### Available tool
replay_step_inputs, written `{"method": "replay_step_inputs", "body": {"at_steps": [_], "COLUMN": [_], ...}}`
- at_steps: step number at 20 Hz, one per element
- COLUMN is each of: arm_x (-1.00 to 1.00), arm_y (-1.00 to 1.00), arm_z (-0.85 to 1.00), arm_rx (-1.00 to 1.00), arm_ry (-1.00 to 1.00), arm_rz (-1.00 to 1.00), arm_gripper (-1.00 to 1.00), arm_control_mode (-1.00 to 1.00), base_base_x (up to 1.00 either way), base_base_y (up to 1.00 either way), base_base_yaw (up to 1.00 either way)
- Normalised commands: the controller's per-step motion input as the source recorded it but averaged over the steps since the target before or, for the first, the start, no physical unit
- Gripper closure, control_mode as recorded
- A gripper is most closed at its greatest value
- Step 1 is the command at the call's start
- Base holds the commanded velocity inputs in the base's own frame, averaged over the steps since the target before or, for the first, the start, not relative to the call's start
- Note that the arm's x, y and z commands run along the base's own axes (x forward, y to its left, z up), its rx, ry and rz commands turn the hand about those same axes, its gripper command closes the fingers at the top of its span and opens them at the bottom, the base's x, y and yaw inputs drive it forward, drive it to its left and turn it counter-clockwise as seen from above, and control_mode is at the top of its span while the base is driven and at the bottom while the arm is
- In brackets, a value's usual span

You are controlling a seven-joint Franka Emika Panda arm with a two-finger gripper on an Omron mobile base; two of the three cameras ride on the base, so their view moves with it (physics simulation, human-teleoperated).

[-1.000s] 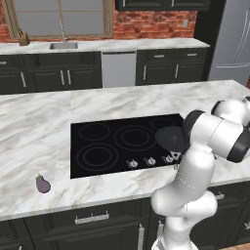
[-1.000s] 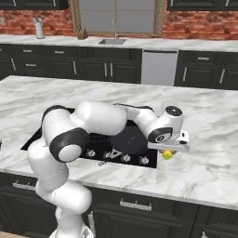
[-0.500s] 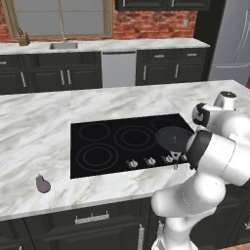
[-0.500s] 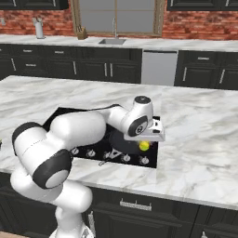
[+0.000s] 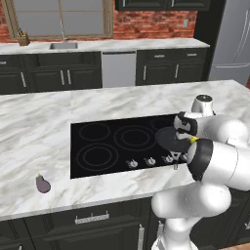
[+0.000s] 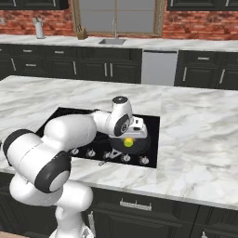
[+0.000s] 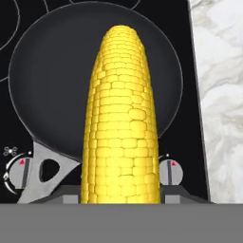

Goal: Put the corn and eggplant in the pan. Then turn on the front right burner and set the heat to medium.

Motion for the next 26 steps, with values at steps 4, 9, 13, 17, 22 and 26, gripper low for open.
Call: {"method": "replay_step_inputs", "body": {"at_steps": [4,9,13,17,22,26], "arm_x": [0.30,0.21,0.26,0.37,0.19,0.03], "arm_y": [-0.03,-0.07,-0.02,-0.01,0.00,-0.01], "arm_z": [0.00,0.00,0.00,-0.14,-0.18,-0.29], "arm_rx": [0.00,0.00,0.00,0.00,0.00,0.00], "arm_ry": [0.00,0.00,0.00,0.00,0.00,0.00], "arm_rz": [0.00,0.04,0.04,0.03,0.00,0.00], "arm_gripper": [1.00,1.00,1.00,1.00,1.00,1.00], "arm_control_mode": [-1.00,-1.00,-1.00,-1.00,-1.00,-1.00], "base_base_x": [0.00,0.00,0.00,0.00,0.00,0.00], "base_base_y": [0.00,0.00,0.00,0.00,0.00,0.00], "base_base_yaw": [0.00,0.00,0.00,0.00,0.00,0.00]}}
